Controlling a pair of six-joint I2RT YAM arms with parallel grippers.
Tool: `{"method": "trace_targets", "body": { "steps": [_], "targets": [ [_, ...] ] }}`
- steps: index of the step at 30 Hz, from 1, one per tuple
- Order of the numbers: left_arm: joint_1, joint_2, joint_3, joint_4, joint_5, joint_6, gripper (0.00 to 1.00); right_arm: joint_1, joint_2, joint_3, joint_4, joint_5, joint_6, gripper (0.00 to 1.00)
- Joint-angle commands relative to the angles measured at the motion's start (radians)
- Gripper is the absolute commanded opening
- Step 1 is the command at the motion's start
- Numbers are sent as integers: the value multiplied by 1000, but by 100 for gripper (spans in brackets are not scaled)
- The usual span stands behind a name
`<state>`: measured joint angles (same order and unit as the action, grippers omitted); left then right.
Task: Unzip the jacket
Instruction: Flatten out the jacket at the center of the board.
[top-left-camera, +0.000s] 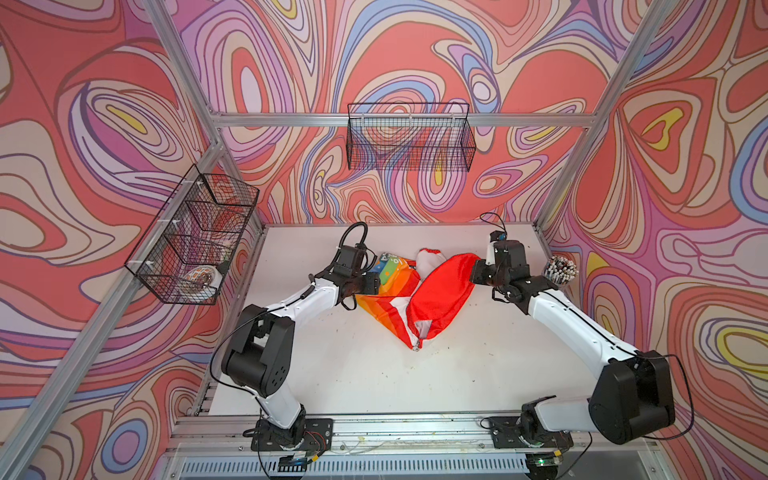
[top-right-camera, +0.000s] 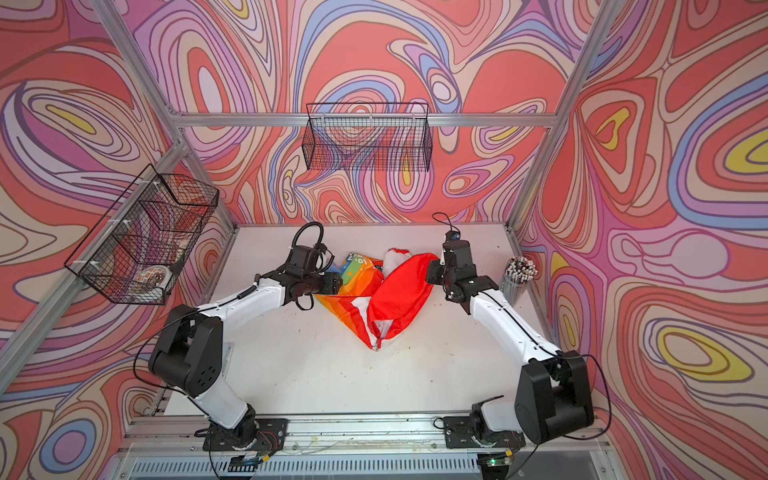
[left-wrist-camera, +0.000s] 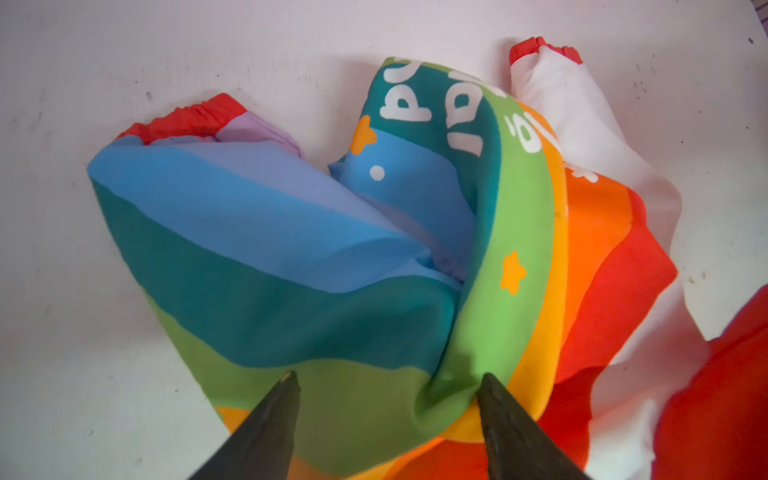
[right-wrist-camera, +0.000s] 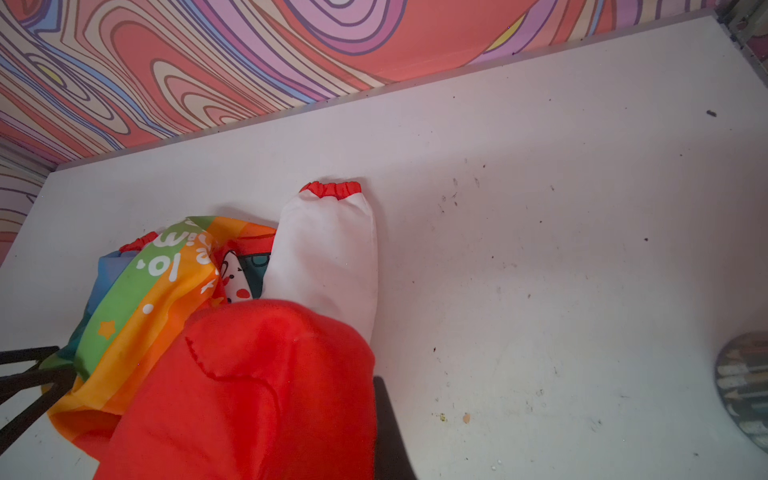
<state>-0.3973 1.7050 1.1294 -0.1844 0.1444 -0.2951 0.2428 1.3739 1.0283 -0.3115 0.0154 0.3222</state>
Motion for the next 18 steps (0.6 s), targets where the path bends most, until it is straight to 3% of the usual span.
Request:
{"method": "trace_targets", "body": {
  "steps": [1, 10, 18],
  "targets": [
    [4, 35, 33, 16, 65, 33, 54, -2, -8, 13, -21, -19, -8, 0],
    [4, -32, -9, -19, 38, -21, 0, -2, -42, 50, -43, -25, -3, 0],
    [4, -299, -21, -147, -81, -122, 0, -1, -133, 177, -117, 22, -24, 0]
  ]
}}
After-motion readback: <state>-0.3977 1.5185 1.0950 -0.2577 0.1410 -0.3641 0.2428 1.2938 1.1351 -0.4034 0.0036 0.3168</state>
